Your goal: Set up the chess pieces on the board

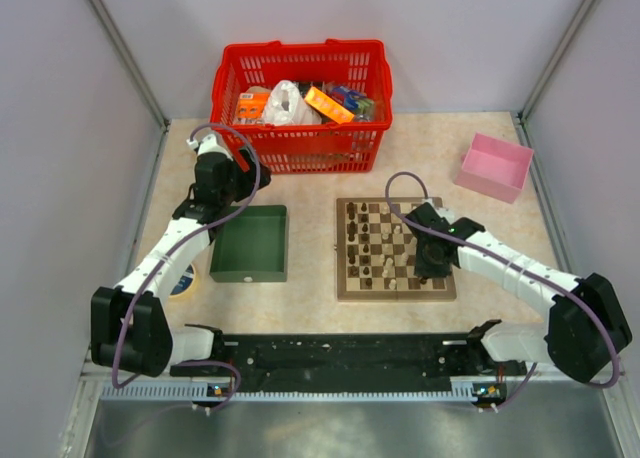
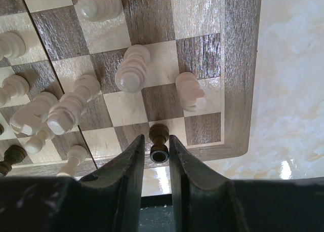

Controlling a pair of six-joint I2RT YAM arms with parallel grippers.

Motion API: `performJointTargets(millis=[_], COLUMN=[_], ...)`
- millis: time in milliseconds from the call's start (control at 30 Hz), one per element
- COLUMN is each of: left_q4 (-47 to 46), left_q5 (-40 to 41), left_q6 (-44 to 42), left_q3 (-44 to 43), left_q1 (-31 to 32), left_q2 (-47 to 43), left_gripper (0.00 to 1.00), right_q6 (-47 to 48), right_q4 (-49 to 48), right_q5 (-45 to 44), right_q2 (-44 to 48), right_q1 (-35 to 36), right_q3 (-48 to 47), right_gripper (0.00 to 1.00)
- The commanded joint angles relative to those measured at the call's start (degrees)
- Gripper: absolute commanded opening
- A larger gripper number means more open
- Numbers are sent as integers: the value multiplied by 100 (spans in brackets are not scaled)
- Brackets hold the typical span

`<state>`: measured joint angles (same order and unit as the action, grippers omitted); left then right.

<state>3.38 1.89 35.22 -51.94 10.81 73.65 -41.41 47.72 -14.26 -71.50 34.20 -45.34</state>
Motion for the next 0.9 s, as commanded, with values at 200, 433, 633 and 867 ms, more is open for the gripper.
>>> performJointTargets(millis=[200,433,633,867], left_q4=[-294,-285,-294,-294], left_q5=[-48,-66,-92,-66], left_q6=[29,37,64,29], left_q3=[35,44,88,105], left_q1=[-35,-35,-35,-35], left_q2=[-8,-26,-70,-184], left_gripper=[93,93,93,93], right_q6=[177,467,476,537], right_q4=[8,465,677,309], right_q5=[11,-24,-50,204], right_q2=[-65,58,-196,-1189], right_q1=[-53,139,815,1923], right_q3=[-159,-1072,-1828,-2488], right_gripper=[5,2,2,2])
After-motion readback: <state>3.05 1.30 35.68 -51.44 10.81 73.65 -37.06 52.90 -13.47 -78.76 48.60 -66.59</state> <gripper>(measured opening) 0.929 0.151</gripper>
